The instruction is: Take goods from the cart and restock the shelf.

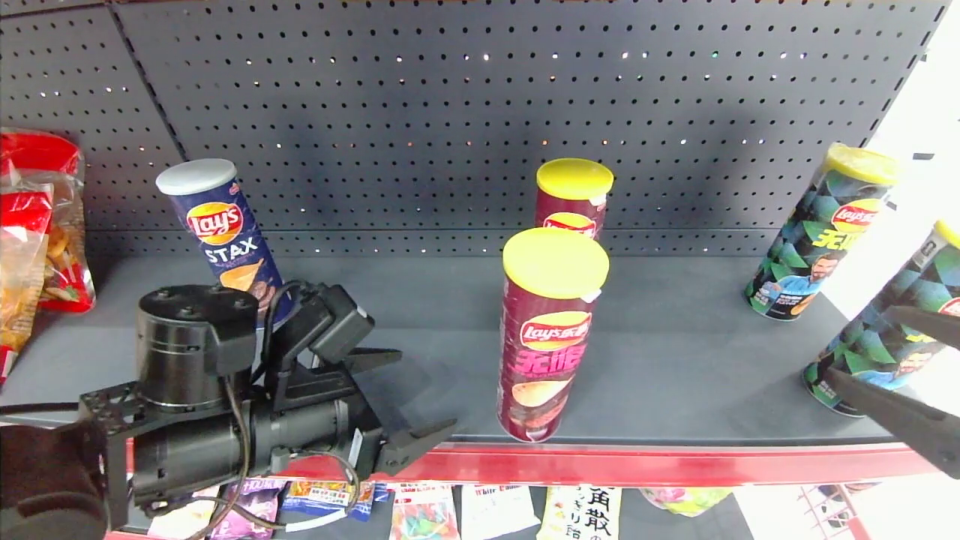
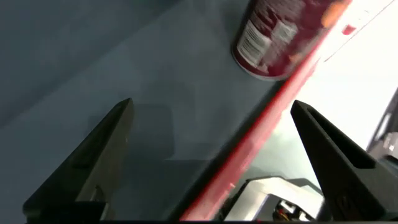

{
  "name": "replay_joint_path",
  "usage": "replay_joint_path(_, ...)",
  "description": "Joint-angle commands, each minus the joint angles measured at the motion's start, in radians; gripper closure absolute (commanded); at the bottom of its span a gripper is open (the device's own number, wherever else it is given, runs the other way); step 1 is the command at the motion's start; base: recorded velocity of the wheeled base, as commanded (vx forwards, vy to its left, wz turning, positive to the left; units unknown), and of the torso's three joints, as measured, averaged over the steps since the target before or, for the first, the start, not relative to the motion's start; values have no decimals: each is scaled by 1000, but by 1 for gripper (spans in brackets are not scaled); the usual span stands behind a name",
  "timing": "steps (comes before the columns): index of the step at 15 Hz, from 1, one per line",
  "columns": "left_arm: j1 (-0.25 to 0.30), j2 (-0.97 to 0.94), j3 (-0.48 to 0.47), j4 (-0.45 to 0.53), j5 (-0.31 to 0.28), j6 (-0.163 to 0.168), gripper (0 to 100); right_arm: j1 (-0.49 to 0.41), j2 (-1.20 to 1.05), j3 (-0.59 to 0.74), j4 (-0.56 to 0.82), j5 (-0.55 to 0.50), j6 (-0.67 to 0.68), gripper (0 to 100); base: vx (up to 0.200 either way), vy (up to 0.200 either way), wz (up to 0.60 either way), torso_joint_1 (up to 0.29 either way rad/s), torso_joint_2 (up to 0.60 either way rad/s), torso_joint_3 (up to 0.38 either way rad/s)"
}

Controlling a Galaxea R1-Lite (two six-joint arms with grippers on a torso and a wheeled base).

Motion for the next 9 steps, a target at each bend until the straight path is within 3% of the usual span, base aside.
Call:
replay_joint_path(1,-5,74,-40,0,1,4,0,-76,-66,-3,1,1,23,0,0,0,0,0,0,0)
replay_joint_path(4,-24,129,-100,0,1,4,0,-128,-81,-9,-1,1,34,0,0,0,0,0,0,0)
replay_joint_path(9,-24,176,-137,0,2,4,0,-134,-83,-20,1,1,49,0,0,0,0,0,0,0)
